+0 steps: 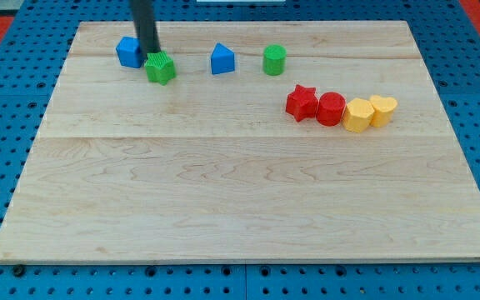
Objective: Nudge the green star a bit up
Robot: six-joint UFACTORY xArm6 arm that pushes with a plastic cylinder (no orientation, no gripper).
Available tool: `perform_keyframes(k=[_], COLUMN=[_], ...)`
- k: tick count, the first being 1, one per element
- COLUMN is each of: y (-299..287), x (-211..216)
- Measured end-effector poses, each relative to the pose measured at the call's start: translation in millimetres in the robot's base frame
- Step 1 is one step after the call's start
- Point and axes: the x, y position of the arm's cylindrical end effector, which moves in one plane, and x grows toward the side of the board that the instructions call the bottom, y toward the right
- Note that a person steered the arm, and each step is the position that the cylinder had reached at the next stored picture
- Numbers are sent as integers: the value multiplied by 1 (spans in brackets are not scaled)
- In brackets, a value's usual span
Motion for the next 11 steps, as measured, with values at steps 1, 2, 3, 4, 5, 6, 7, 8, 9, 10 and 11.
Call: perform_keyframes(k=[1, 2, 3, 4, 5, 6, 7, 8, 9, 10, 11], y=[27, -6, -46, -24, -9, 11, 32, 33, 70, 137, 249], x=[-12, -18, -8, 20, 74, 86, 65, 39, 85, 177, 221])
